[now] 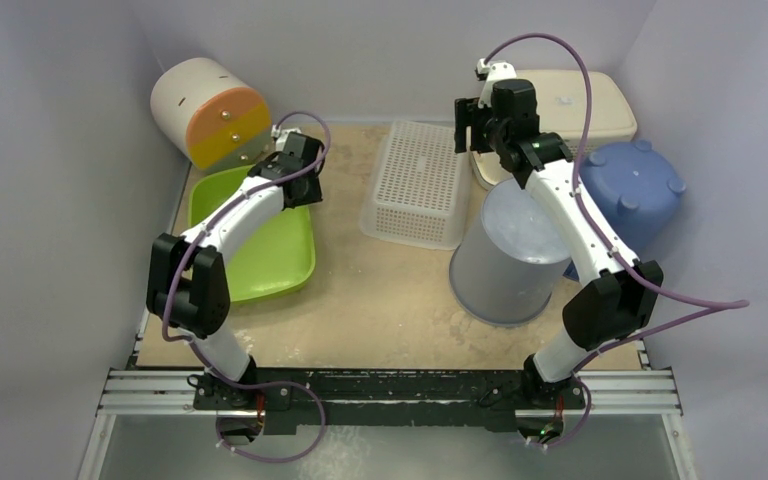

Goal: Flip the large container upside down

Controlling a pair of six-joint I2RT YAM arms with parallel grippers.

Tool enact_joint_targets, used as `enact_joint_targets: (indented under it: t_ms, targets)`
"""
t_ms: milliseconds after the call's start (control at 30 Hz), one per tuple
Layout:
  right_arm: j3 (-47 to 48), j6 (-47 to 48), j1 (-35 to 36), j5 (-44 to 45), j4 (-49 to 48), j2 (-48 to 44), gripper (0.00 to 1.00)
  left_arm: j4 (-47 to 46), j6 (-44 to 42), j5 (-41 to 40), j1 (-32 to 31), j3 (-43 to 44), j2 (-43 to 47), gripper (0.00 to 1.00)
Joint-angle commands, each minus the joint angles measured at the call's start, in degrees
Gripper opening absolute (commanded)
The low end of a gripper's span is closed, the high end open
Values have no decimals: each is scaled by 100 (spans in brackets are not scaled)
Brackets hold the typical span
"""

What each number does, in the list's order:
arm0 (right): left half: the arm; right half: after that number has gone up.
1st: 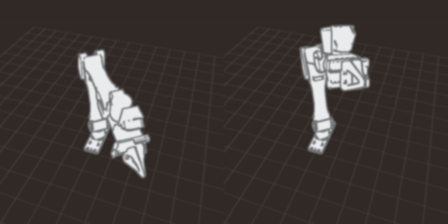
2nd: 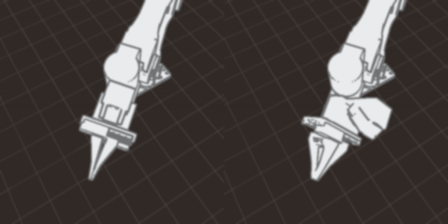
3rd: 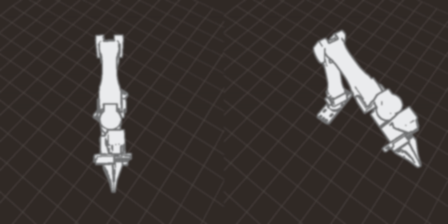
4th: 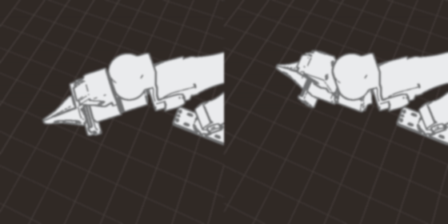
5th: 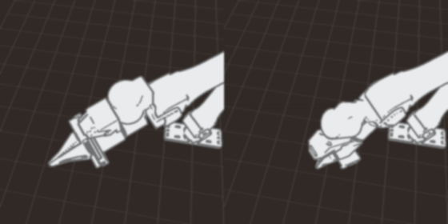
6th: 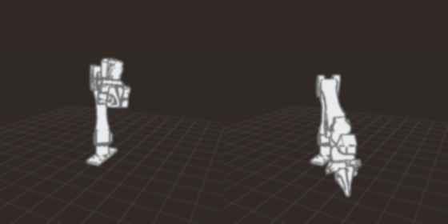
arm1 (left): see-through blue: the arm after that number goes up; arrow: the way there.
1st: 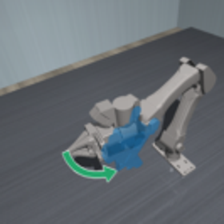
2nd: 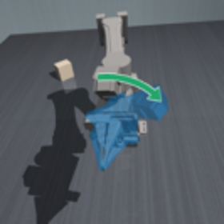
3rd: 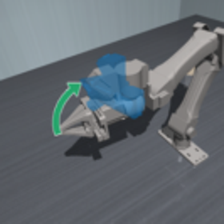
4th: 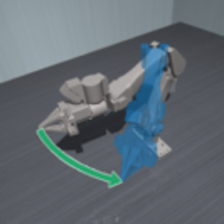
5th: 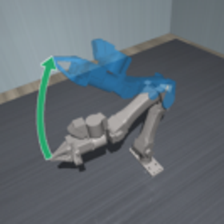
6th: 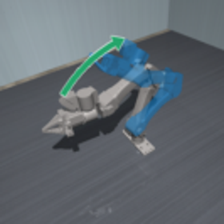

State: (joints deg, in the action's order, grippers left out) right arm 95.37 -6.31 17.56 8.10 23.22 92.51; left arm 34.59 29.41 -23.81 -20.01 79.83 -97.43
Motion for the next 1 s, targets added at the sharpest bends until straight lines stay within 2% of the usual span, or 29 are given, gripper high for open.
enact_joint_targets:
  t_ms: [0,567,733,833,967]
  targets:
    - [87,-46,-24,-63,-175,-67,76,-237,74,-516,26,-267,216,58]
    - [-191,18,-25,-19,-248,-198,76,-1085,326,-56,25,-856,-261,58]
    - [-237,33,-25,-17,-274,-233,76,-1194,328,-3,27,-1000,-378,55]
    - [-251,30,-25,-19,-281,-240,76,-1262,319,8,30,-1118,-373,47]
    - [-268,32,-25,-25,-284,-253,76,-1331,296,52,24,-1198,-313,27]
